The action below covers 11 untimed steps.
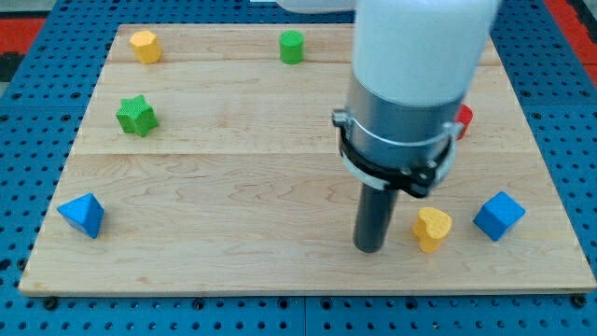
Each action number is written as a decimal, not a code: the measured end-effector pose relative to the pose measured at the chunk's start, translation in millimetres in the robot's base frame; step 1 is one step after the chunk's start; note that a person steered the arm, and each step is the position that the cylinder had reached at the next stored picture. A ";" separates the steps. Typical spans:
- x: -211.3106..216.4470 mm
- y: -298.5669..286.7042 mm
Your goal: Point your arm at the red circle
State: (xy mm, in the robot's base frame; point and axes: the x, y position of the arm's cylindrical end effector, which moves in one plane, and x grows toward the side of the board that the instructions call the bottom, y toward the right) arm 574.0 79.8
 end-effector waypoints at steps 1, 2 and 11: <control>-10.2 38.7; -18.1 75.4; -192.3 105.0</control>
